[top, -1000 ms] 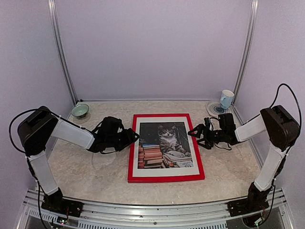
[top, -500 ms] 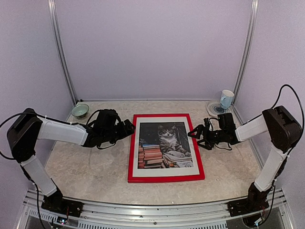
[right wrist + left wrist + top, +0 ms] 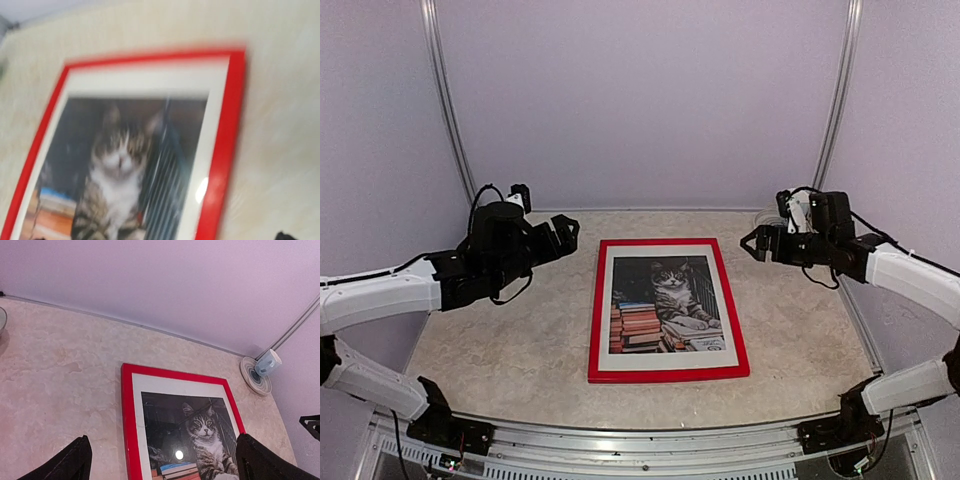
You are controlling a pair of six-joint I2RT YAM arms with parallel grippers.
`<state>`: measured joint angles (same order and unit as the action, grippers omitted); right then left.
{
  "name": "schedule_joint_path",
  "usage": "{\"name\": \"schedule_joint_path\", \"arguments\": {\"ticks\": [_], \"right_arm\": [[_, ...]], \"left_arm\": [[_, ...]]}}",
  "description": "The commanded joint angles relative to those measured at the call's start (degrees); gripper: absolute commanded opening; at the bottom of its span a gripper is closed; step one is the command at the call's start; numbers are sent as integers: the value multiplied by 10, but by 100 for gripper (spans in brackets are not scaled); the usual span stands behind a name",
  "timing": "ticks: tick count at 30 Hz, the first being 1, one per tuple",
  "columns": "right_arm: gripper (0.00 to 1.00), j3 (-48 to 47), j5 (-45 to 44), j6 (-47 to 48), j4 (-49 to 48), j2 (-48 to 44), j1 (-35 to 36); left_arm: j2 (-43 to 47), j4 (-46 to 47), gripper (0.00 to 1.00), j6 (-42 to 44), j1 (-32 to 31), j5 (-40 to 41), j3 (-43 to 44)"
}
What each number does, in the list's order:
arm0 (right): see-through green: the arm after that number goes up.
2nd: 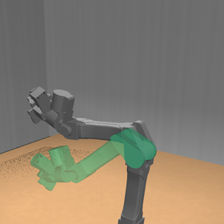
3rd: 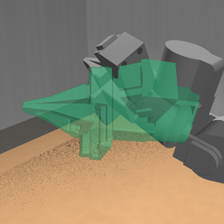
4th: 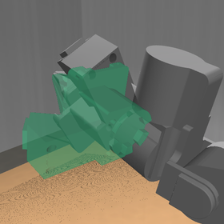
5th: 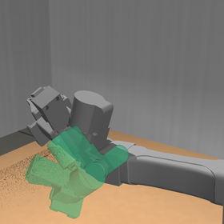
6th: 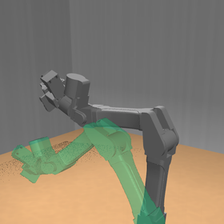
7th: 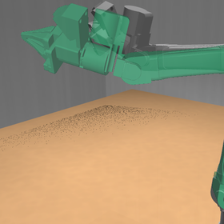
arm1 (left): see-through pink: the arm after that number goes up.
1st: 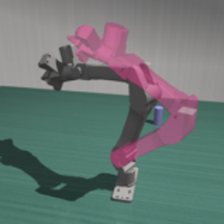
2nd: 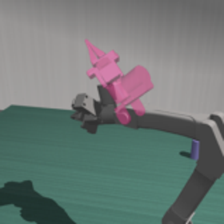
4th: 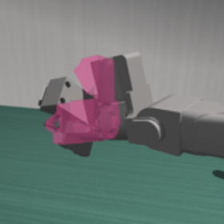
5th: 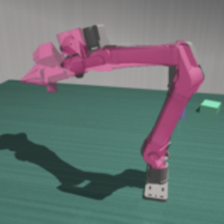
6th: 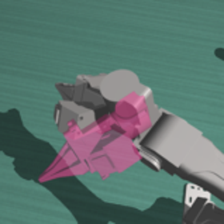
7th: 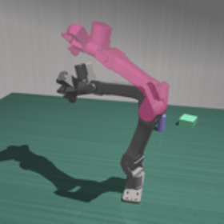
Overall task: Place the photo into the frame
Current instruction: Reset both arms
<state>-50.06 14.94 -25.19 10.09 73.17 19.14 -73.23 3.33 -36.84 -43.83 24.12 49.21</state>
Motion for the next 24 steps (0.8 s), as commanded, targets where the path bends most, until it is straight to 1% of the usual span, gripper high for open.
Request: {"name": "schedule_joint_path", "arguments": {"ticks": [1,4,6,8,11,14,19,24], "right_arm": [[99,-5,-127,96,75,-121,6],[99,18,-160,104,73,-194,6],[99,37,-160,104,59,-228,6],[99,54,-170,104,52,-249,6],[99,54,-196,98,54,-251,6],[99,47,-204,96,51,-243,6],[99,41,-211,94,50,-238,6],[99,60,-243,93,28,-284,6]], "left_arm": [[73,-44,99,80,0,63,-4],[131,-60,99,110,-1,86,-19],[175,-59,99,121,-1,98,-42],[213,-51,99,128,0,109,-66],[263,-39,99,129,6,113,-98],[275,-24,99,125,14,107,-106],[256,-31,99,126,16,113,-98],[262,-32,99,129,16,119,-101]]}}
